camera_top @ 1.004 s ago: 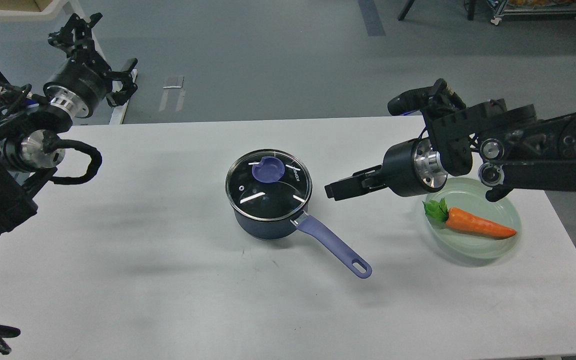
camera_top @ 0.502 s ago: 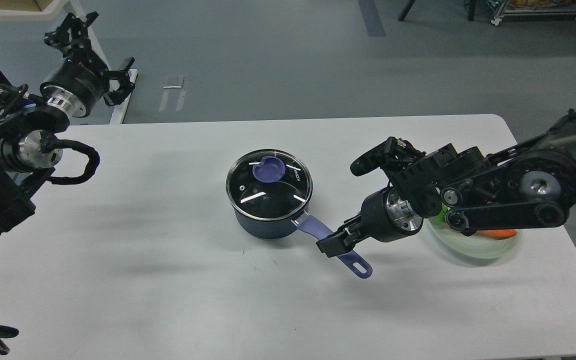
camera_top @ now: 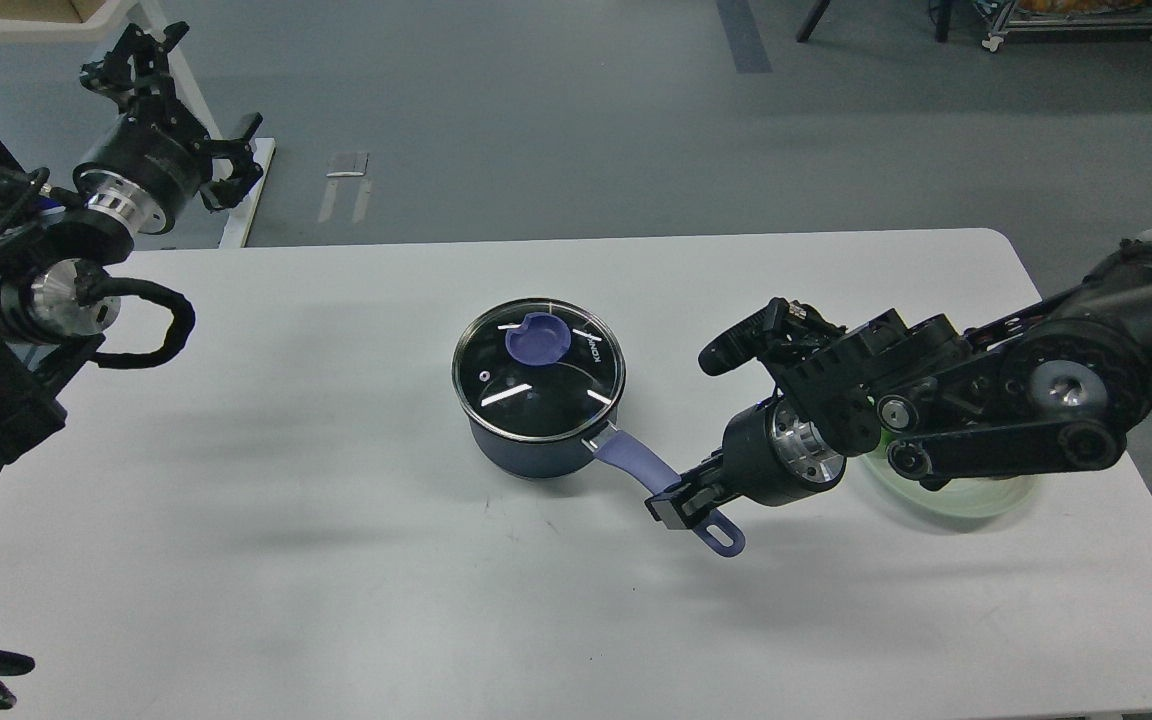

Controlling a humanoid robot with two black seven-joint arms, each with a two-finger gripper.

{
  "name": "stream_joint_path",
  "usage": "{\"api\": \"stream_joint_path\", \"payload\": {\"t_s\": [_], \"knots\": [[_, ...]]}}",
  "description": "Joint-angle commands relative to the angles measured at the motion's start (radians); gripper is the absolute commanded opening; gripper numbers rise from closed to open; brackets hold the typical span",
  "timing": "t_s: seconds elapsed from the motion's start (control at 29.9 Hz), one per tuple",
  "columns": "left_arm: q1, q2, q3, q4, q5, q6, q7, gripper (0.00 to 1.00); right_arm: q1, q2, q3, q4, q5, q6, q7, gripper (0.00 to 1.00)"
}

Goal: Open pot lid

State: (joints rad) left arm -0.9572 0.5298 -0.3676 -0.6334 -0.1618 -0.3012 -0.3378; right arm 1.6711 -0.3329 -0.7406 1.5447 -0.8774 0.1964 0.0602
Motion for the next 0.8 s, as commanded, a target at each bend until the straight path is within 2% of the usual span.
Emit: {"api": "stream_joint_path", "payload": {"t_s": [0.0, 0.1, 0.33, 0.6, 0.77], "knots": [[-0.011, -0.002, 0.0, -0.003, 0.001, 0.001, 0.005, 0.99, -0.002, -0.002, 0.0, 0.0, 0.0, 0.003, -0.002, 0.27], [-0.017, -0.002, -0.001, -0.005, 0.002, -0.001, 0.006, 0.99, -0.002, -0.006, 0.0, 0.0, 0.001, 0.005, -0.003, 0.18], [-0.017, -0.004, 0.004, -0.052, 0.056, 0.002, 0.006, 0.99, 0.002, -0.017, 0.0, 0.0, 0.005, 0.02, -0.003, 0.15], [-0.084, -0.011, 0.006, -0.101, 0.45, 0.014, -0.004, 0.99, 0.009, -0.017, 0.001, 0.0, 0.006, 0.02, -0.003, 0.15], [-0.13, -0.01, 0.006, -0.178, 0.746, 0.019, -0.007, 0.99, 0.01, -0.017, 0.001, -0.002, 0.006, 0.02, -0.003, 0.15]]}}
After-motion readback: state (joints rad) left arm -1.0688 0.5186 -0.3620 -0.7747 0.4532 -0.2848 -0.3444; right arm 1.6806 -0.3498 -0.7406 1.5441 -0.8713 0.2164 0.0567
